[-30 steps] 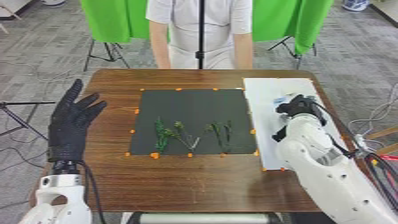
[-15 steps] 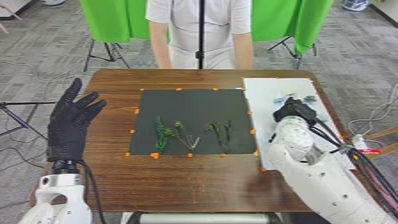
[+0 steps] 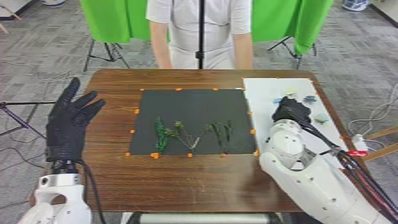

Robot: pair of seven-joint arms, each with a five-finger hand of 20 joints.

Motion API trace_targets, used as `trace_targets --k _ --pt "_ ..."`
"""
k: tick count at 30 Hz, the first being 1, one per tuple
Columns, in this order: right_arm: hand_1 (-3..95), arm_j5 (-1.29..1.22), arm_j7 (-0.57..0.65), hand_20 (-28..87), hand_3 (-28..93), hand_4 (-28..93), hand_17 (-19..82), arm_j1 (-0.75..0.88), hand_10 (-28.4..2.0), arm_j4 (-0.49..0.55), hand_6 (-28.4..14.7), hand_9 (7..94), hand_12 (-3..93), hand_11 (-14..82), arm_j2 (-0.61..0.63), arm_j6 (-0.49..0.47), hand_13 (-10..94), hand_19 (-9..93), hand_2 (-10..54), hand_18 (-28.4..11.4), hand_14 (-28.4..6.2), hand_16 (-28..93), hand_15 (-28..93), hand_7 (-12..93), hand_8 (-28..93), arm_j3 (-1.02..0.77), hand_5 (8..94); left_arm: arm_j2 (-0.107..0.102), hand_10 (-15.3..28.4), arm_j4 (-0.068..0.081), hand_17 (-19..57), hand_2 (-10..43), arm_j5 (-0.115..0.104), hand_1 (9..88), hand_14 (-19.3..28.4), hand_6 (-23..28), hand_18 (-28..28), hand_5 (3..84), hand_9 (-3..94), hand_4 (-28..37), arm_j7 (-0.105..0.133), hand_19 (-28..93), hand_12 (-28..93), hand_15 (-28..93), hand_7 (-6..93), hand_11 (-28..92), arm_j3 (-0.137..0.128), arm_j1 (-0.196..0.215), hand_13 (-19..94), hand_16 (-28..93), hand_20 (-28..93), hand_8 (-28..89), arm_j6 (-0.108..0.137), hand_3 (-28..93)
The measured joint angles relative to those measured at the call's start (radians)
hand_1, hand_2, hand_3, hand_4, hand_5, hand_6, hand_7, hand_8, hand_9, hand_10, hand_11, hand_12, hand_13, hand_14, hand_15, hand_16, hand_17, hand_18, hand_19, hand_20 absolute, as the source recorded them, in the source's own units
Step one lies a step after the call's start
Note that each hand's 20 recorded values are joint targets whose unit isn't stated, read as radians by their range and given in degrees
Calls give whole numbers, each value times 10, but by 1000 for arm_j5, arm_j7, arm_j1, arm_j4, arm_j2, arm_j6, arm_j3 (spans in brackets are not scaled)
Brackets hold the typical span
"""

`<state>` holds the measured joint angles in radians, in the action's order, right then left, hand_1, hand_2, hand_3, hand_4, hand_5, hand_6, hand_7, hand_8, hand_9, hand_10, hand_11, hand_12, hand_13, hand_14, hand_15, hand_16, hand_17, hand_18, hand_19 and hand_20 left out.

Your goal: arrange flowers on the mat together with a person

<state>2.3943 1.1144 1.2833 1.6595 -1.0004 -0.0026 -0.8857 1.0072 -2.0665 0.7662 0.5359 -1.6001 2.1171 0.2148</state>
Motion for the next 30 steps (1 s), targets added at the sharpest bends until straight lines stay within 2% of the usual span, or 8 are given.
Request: trace_targets --k 4,9,14,19,22,24,27,30 --pt "663 22 -1 135 586 -282 308 6 -51 26 11 932 356 99 4 41 853 746 -95 -167 -29 300 432 278 -10 5 807 0 169 -4 -56 77 0 216 226 37 258 284 335 -280 0 560 118 403 120 216 -9 3 275 -47 28 -91 0 736" --pt "663 32 -10 135 594 -283 319 4 -52 131 8 934 360 100 21 83 853 730 -95 -137 -31 296 439 275 -5 19 810 -2 170 -13 -56 77 -4 216 226 37 258 284 335 -280 9 560 116 402 119 215 -20 13 274 -47 29 -92 4 737" --pt "660 -5 -85 138 600 -283 325 -47 -52 221 8 934 363 102 23 139 853 717 -95 -125 -32 294 443 276 -3 78 808 -21 170 -25 -55 77 -16 217 226 36 258 284 335 -281 32 566 116 403 120 215 -21 27 275 -46 33 -92 15 736" --pt "655 -133 -232 142 605 -283 324 -152 -49 219 10 931 367 103 -16 146 849 706 -95 -118 -30 296 445 280 -4 186 803 -42 172 -35 -50 77 -16 217 229 37 260 283 335 -280 53 586 116 405 122 216 -17 27 273 -48 45 -92 23 736" --pt "652 -167 -291 148 608 -283 325 -216 -46 184 13 929 367 104 -65 144 846 696 -95 -114 -27 298 446 287 -10 265 798 -61 173 -35 -49 77 -19 218 231 37 261 284 334 -279 70 593 115 409 121 216 1 14 270 -48 49 -92 29 736" --pt "652 -177 -322 150 606 -283 326 -249 -45 151 15 927 367 105 -105 143 845 689 -95 -108 -27 297 446 293 -13 308 795 -77 175 -34 -48 77 -23 219 233 38 262 284 335 -279 83 595 115 412 121 216 22 -2 270 -49 50 -92 34 736" --pt "650 -199 -368 154 606 -283 327 -281 -44 99 16 926 366 104 -168 139 844 682 -95 -104 -26 297 446 298 -16 349 792 -99 177 -29 -46 77 -25 218 236 38 261 284 333 -279 93 598 113 417 122 215 59 -40 266 -51 51 -92 38 736" --pt "643 -237 -398 159 610 -283 328 -301 -44 53 18 923 367 104 -216 135 844 673 -95 -102 -27 293 446 306 -21 381 784 -110 179 -25 -45 76 -25 218 240 38 260 284 330 -278 95 599 112 419 123 210 86 -80 257 -56 51 -91 39 737"
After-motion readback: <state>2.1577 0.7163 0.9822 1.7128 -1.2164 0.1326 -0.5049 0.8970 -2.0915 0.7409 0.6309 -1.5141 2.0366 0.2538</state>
